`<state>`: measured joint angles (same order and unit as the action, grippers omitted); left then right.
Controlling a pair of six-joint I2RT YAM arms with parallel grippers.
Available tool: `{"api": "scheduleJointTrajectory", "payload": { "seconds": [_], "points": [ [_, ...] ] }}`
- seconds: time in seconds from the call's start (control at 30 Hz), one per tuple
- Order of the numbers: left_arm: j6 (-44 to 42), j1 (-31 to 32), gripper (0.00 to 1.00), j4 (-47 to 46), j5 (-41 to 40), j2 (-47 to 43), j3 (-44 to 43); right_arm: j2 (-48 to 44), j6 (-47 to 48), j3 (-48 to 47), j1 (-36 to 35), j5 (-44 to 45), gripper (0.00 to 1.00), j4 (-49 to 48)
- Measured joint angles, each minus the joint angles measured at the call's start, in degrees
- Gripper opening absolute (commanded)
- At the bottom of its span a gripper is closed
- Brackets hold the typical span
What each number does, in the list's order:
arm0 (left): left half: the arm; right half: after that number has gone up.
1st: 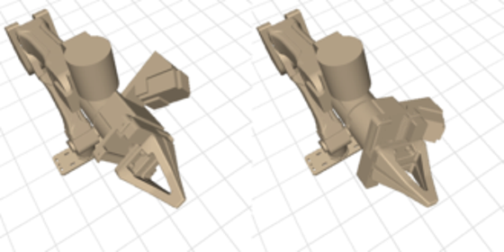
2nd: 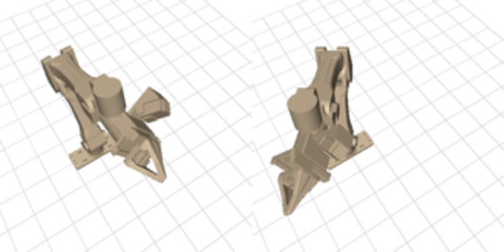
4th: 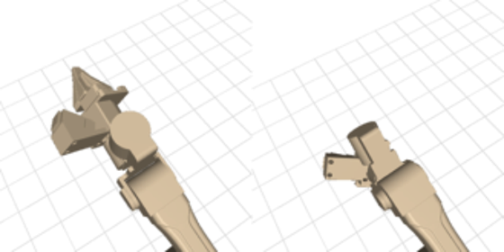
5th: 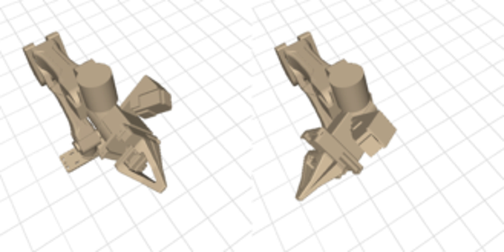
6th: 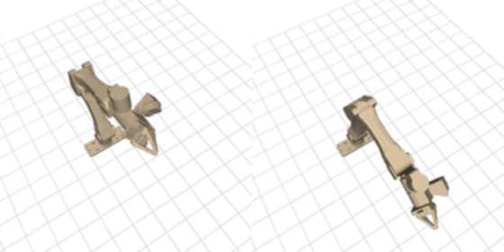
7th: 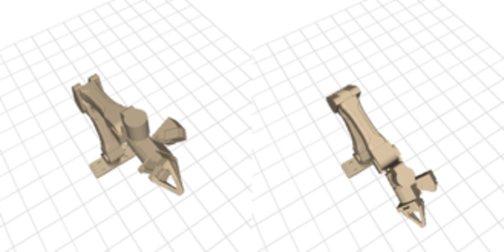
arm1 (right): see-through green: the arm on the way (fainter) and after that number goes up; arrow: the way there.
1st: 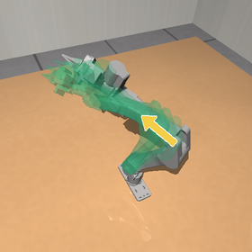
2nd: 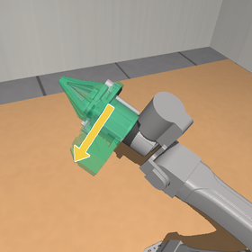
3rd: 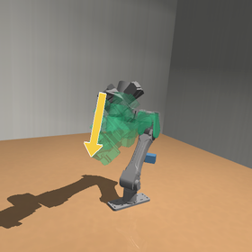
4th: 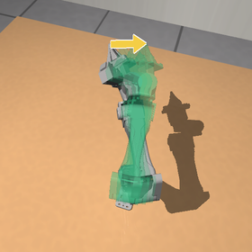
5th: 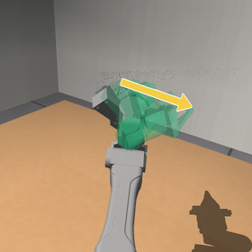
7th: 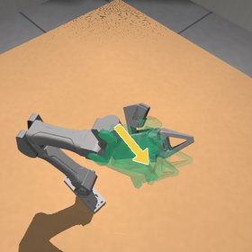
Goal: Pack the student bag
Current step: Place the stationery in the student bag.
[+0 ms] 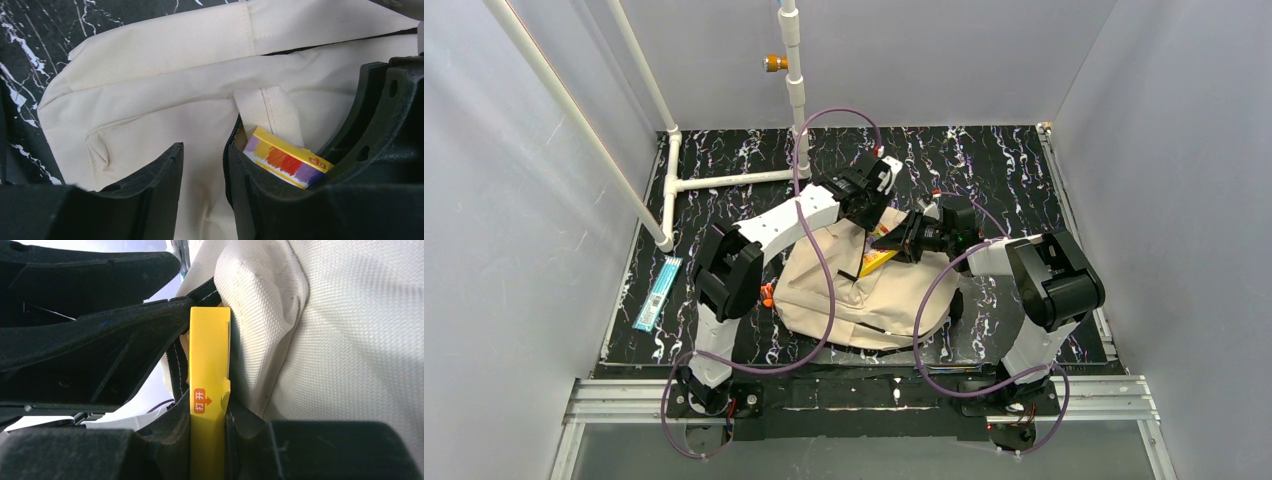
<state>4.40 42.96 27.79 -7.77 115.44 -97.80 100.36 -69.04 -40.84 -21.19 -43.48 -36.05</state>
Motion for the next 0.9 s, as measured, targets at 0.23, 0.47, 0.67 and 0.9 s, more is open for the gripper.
{"api": "scheduleJointTrajectory", "payload": {
  "seconds": [0.23,0.47,0.67,0.9],
  "points": [
    [-1.9,-0.4,0.1,4.1,4.0,3.5,-3.8,0.0,1.0,-0.3,0.0,-0.5,0.21,2.1],
    [-2.8,-1.0,0.0,6.4,6.3,4.8,-5.5,0.0,4.3,-2.7,0.0,-1.3,0.5,6.5],
    [-0.9,-0.7,0.0,-5.7,0.7,-1.3,6.8,-2.5,13.5,-6.8,0.1,-0.4,0.66,16.2],
    [1.8,-0.3,0.0,-16.7,-0.7,-9.2,14.4,-3.2,15.8,-7.4,3.7,0.6,0.47,17.5]
  ]
}}
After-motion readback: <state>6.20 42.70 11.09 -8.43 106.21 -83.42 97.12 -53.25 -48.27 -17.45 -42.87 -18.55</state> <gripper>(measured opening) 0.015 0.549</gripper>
